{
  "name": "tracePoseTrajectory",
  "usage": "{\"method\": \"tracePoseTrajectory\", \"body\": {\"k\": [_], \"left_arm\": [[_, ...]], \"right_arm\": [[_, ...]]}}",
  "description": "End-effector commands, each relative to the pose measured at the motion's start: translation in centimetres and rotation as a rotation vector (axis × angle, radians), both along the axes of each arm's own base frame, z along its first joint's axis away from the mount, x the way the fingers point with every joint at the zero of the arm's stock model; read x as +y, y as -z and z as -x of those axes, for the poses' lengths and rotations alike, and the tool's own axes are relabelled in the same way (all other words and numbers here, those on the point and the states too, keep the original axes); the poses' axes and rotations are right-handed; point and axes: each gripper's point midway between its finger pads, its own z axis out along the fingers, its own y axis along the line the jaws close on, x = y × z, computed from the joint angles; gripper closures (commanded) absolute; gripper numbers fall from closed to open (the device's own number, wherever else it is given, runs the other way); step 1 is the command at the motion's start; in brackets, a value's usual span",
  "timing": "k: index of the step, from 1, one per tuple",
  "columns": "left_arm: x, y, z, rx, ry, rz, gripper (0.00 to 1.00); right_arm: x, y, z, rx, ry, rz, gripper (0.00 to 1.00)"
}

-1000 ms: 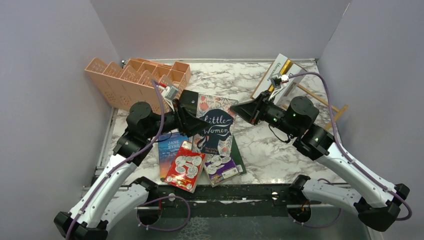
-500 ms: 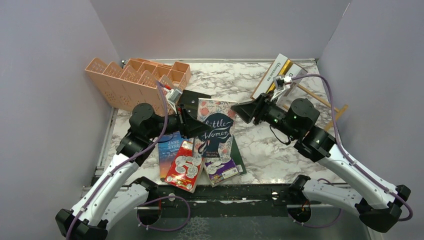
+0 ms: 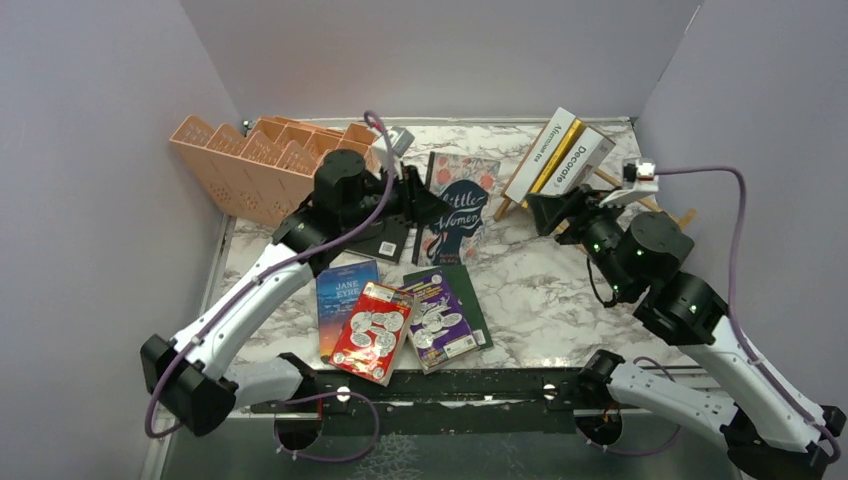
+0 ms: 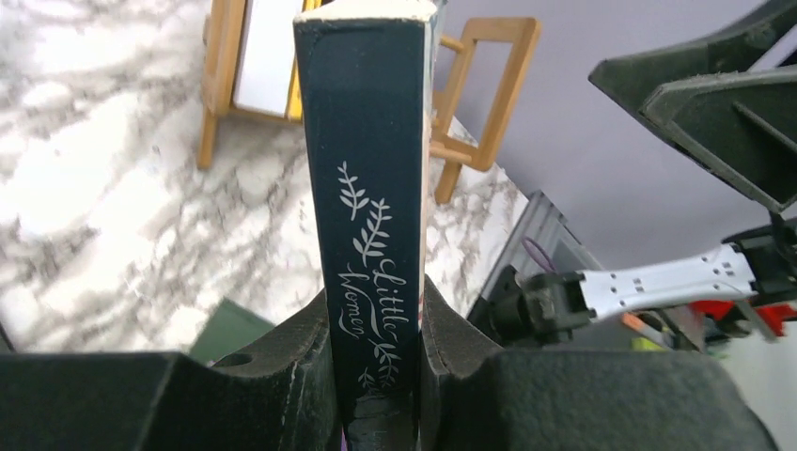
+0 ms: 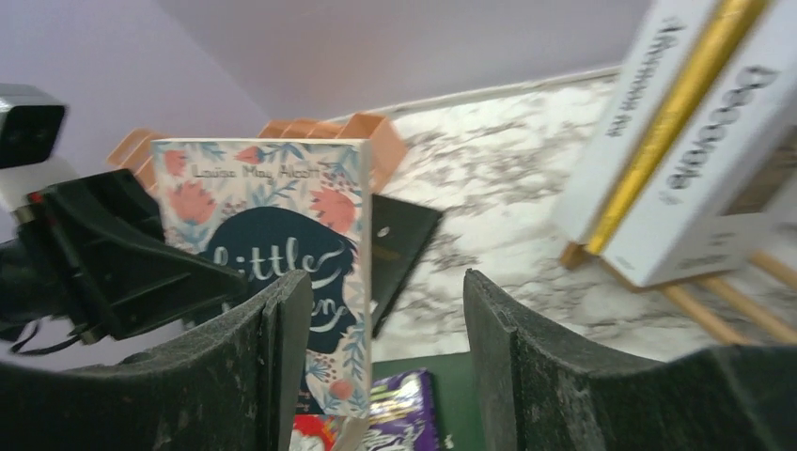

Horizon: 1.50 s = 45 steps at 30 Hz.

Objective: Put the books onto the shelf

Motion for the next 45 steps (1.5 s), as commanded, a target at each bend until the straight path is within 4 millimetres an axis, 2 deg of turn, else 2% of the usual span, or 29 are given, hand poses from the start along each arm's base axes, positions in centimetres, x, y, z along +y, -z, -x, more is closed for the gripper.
{"method": "tracePoseTrajectory", "body": {"k": [1, 4, 7, 10, 13, 17, 20, 25, 30, 31, 45], "left_arm": [[-2.0, -6.8, -3.3, -0.234, -0.080, 0.025, 1.00], [-6.2, -7.6, -3.8, -0.273, -0.023, 0.032, 1.00], [-11.7, -7.8, -3.3, -0.341, 0.055, 0.008, 1.00], [-16.0, -7.9, -3.6, -0.424, 0.058, -0.024, 1.00], [-19.4, -7.8, -4.3, -0.496, 0.034, -0.055, 1.00], [-23.3, -7.0, -5.5, -0.533, 0.009, -0.073, 1.00], [-25.8, -6.2, -7.0, -0.562, -0.045, -0.096, 1.00], [-28.5, -4.5, -9.9, -0.554, -0.143, -0.094, 1.00], [-30.8, -3.1, -10.7, -0.562, -0.126, -0.071, 1.00], [-31.1, -2.3, -10.9, -0.558, -0.125, -0.081, 1.00], [-32.5, 3.8, -14.6, -0.645, -0.228, -0.193, 1.00]], "right_arm": [[-7.8, 0.1, -0.2, 0.011, 0.342, 0.129, 0.37], [-10.0, -0.9, 0.8, -0.006, 0.402, 0.115, 0.38], [-10.4, -2.8, 1.9, -0.078, 0.357, 0.055, 0.38], [-11.5, -4.6, 3.3, -0.125, 0.340, -0.012, 0.38], [-13.4, -5.6, 4.7, -0.148, 0.371, -0.050, 0.38], [-17.1, -5.7, 6.4, -0.139, 0.474, -0.088, 0.39], [-19.0, -5.8, 7.8, -0.145, 0.508, -0.127, 0.39], [-20.5, -5.8, 9.4, -0.138, 0.510, -0.158, 0.40], [-20.6, -4.9, 9.6, -0.102, 0.503, -0.146, 0.40], [-20.6, -4.7, 9.7, -0.094, 0.502, -0.145, 0.40], [-20.0, -2.0, 9.6, -0.027, 0.490, -0.109, 0.40]]}}
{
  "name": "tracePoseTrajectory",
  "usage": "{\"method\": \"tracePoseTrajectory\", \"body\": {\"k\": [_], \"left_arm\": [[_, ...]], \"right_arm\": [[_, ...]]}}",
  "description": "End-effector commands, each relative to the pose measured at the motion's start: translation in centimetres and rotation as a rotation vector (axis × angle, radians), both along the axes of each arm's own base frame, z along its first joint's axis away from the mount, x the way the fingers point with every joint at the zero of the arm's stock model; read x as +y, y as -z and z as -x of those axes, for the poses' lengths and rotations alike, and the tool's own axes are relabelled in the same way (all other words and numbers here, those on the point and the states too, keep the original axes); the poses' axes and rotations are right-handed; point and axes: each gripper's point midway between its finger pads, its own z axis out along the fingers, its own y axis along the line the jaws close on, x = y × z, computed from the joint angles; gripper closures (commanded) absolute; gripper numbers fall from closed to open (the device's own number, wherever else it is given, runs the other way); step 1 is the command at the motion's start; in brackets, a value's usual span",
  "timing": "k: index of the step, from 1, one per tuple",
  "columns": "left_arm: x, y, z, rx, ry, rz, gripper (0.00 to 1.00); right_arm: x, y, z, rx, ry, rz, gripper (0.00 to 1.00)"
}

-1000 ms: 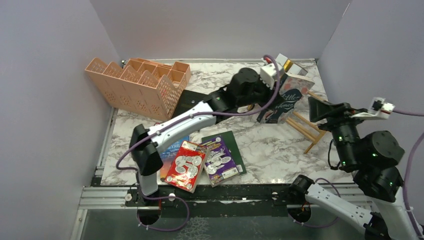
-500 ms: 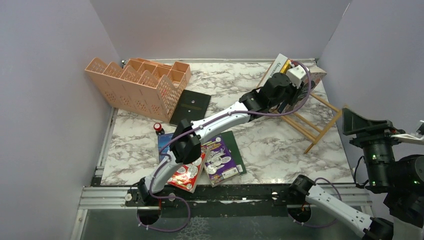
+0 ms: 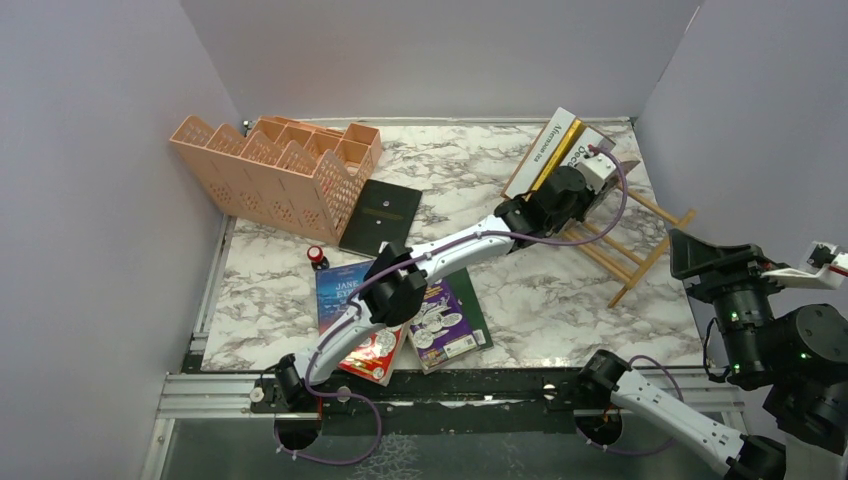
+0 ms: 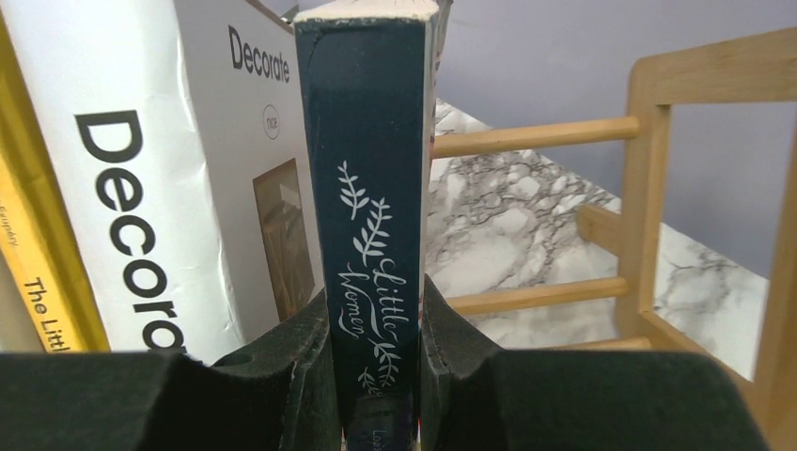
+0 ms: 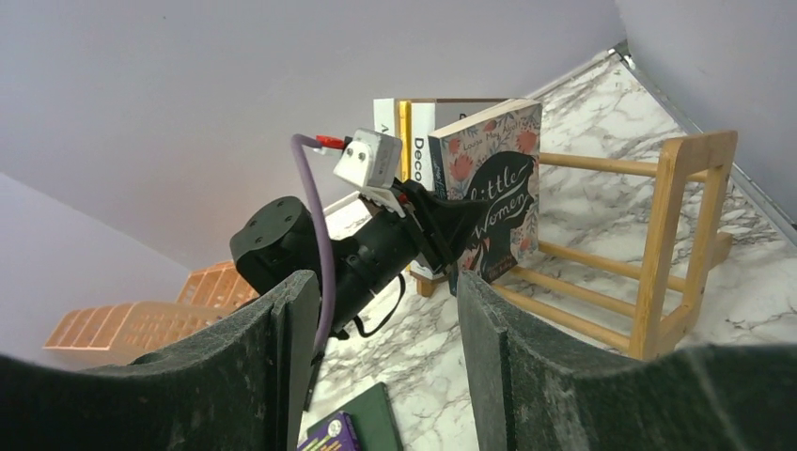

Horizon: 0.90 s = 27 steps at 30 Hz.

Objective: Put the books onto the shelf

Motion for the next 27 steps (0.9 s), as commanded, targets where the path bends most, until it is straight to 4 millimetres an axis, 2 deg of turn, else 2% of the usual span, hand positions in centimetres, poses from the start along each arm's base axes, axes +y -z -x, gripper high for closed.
{"method": "tracePoseTrajectory", "body": {"k": [1, 4, 7, 14, 18, 22, 27], "left_arm": [[-0.1, -6.0, -1.7, -0.159, -0.066, 0.122, 0.99], [-0.3, -5.3, -1.9, -0.171, -0.064, 0.104, 0.88], [-0.1, -4.6, -2.2, -0.171, -0.082, 0.087, 0.66], [0.4, -3.6, -2.7, -0.168, -0.118, 0.061, 0.51], [0.8, -3.4, -2.8, -0.155, -0.139, 0.058, 0.51], [1.2, -3.7, -2.7, -0.138, -0.152, 0.062, 0.55], [2.0, -6.0, -2.3, -0.127, -0.165, 0.087, 0.57]], "right_arm": [[-0.3, 1.3, 0.0, 0.034, 0.018, 0.011, 0.40], [-0.4, 1.1, 0.0, 0.030, 0.020, 0.013, 0.40], [-0.3, 1.1, -0.1, 0.029, 0.021, 0.015, 0.40], [0.3, 1.8, -0.6, 0.047, 0.019, 0.031, 0.40], [0.1, 1.8, -0.6, 0.045, 0.032, 0.028, 0.40], [0.1, 1.8, -0.7, 0.043, 0.036, 0.032, 0.40], [0.6, 2.2, -1.0, 0.057, 0.029, 0.043, 0.40]]}}
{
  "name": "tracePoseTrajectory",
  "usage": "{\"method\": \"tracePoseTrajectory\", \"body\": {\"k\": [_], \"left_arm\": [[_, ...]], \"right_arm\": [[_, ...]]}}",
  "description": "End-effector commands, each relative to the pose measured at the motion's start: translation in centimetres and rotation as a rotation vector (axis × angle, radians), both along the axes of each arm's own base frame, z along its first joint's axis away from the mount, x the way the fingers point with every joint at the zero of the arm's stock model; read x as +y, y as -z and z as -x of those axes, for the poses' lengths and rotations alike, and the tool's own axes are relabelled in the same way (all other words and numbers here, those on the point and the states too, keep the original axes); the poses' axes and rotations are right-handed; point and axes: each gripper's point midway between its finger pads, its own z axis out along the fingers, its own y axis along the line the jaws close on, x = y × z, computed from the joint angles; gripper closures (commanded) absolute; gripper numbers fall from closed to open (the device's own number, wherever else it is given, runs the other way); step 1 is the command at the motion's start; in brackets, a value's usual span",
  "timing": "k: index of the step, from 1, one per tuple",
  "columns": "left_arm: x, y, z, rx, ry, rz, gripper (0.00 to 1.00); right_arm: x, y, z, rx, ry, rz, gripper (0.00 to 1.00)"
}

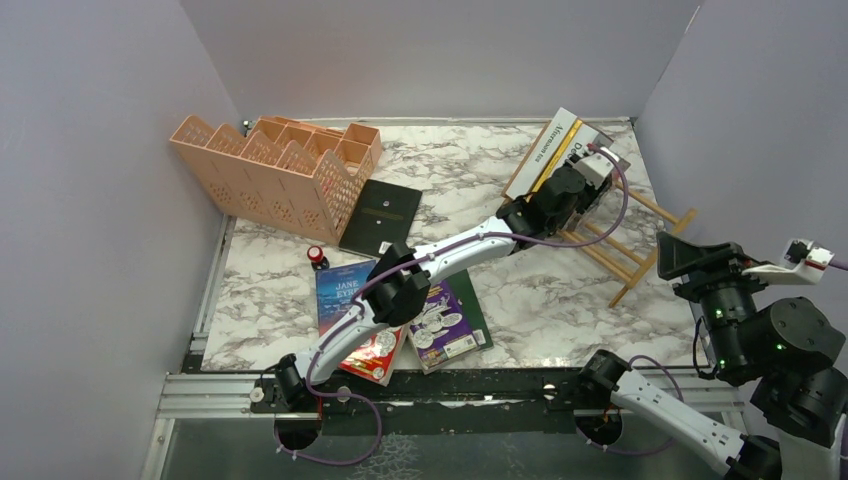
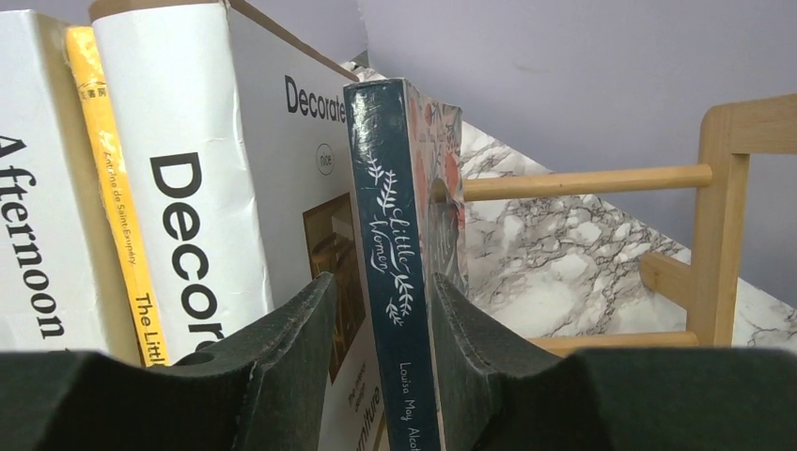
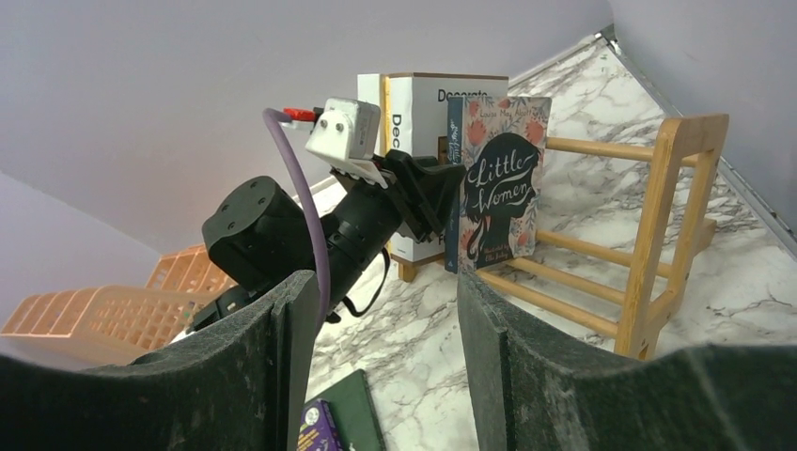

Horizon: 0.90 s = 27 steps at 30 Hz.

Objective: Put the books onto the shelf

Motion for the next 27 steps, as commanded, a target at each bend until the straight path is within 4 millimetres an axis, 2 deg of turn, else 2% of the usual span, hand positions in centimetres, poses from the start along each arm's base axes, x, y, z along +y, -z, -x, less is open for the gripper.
{"method": "tracePoseTrajectory", "body": {"k": [1, 4, 9, 11, 14, 16, 21, 24, 27], "left_arm": [[1.7, -6.3, 0.6, -0.014, -0.033, 0.092, 0.54], [2.1, -8.5, 1.9, 0.008, 0.015, 0.120, 0.46], [2.9, -11.9, 6.0, 0.069, 0.181, 0.157, 0.35], [3.7, -12.9, 7.4, 0.084, 0.224, 0.165, 0.33], [5.6, -13.1, 8.5, 0.114, 0.222, 0.152, 0.30], [7.5, -12.6, 8.8, 0.138, 0.176, 0.128, 0.28], [14.6, -9.1, 8.6, 0.210, -0.058, 0.041, 0.16], [19.6, -6.1, 9.1, 0.288, -0.177, -0.003, 0.09], [24.7, -2.0, 10.2, 0.410, -0.279, -0.070, 0.05]], "right_arm": [[0.1, 0.4, -0.5, 0.012, 0.023, 0.003, 0.40], [0.6, 0.7, -0.8, 0.022, 0.011, 0.009, 0.40], [1.2, 1.7, -1.8, 0.058, 0.041, 0.040, 0.40], [1.6, 2.4, -2.7, 0.076, 0.064, 0.078, 0.40], [3.5, 3.5, -4.4, 0.097, 0.048, 0.131, 0.40], [4.9, 4.4, -5.5, 0.119, 0.033, 0.160, 0.39], [9.4, 6.5, -7.6, 0.167, -0.091, 0.185, 0.38], [12.9, 7.9, -8.4, 0.198, -0.221, 0.190, 0.36], [16.3, 10.2, -8.5, 0.261, -0.357, 0.184, 0.35]]}}
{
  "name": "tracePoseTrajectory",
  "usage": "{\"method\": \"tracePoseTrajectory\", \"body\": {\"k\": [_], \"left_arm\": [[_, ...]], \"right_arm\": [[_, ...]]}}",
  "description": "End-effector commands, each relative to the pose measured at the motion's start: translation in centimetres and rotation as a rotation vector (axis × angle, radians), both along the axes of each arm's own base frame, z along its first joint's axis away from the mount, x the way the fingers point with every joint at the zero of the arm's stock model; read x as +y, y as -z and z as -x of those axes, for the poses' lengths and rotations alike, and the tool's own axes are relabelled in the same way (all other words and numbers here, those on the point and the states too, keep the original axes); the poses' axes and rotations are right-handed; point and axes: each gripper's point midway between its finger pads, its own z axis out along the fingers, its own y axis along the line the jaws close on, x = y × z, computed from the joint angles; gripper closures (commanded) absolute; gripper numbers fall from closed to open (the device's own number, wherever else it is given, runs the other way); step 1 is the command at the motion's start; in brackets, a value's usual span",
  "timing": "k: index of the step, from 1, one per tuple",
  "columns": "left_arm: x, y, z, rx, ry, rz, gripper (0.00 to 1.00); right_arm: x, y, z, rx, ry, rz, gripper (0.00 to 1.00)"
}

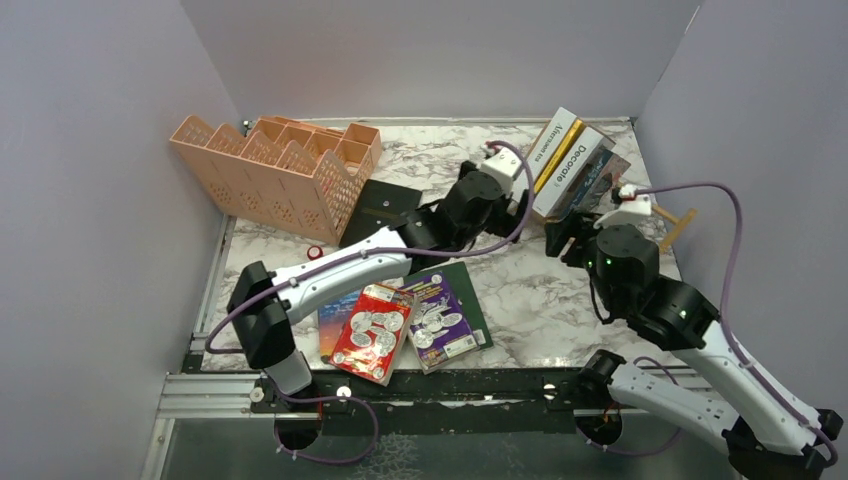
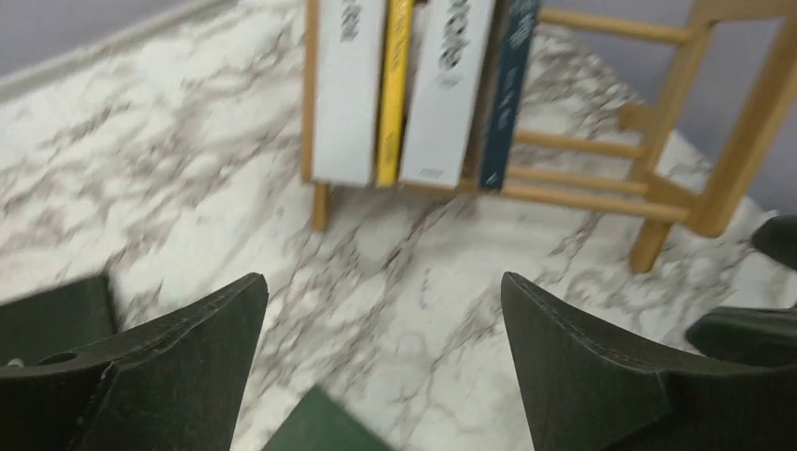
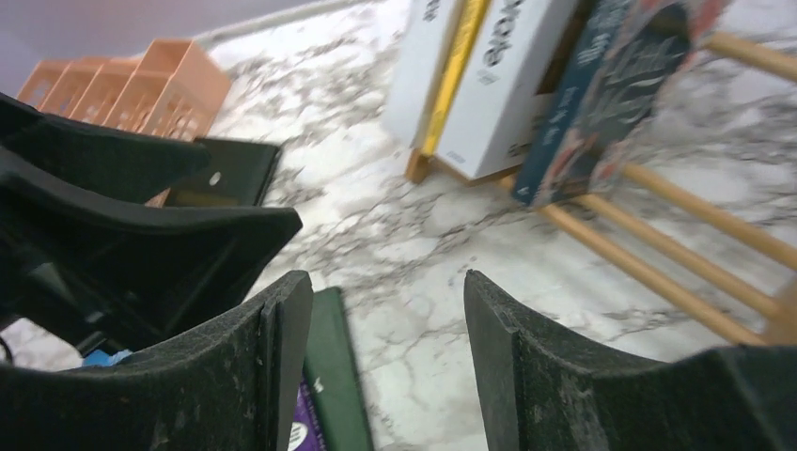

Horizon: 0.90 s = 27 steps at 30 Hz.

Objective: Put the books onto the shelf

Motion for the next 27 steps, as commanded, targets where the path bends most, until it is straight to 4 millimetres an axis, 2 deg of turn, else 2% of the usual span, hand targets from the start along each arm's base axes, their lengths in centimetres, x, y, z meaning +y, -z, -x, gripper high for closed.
{"method": "tracePoseTrajectory", "body": {"k": [1, 6, 7, 8, 12, 16, 21, 27], "left_arm": [[8.8, 5.9, 1.0, 0.183, -0.222, -0.126, 0.03], [16.5, 11.9, 3.8, 0.337, -0.340, -0.208, 0.01], [17.9, 12.5, 4.4, 0.359, -0.362, -0.204, 0.01], [19.2, 13.9, 4.9, 0.393, -0.390, -0.218, 0.01], [23.4, 16.8, 6.8, 0.488, -0.480, -0.202, 0.01], [25.8, 18.5, 8.2, 0.528, -0.554, -0.168, 0.01], [28.7, 20.9, 9.4, 0.561, -0.669, -0.192, 0.01], [29.8, 22.9, 10.3, 0.621, -0.720, -0.185, 0.01]], "right_arm": [[6.0, 1.8, -0.1, 0.067, -0.228, -0.093, 0.34], [11.0, 6.7, 1.0, 0.205, -0.419, -0.183, 0.32], [12.0, 7.6, 1.4, 0.232, -0.460, -0.204, 0.32], [12.9, 8.3, 1.7, 0.252, -0.497, -0.225, 0.31], [16.4, 11.5, 3.1, 0.364, -0.640, -0.302, 0.30], [19.7, 13.8, 4.2, 0.459, -0.760, -0.395, 0.29], [22.5, 16.1, 4.7, 0.535, -0.835, -0.463, 0.28], [25.5, 18.6, 5.5, 0.617, -0.871, -0.469, 0.28]]}}
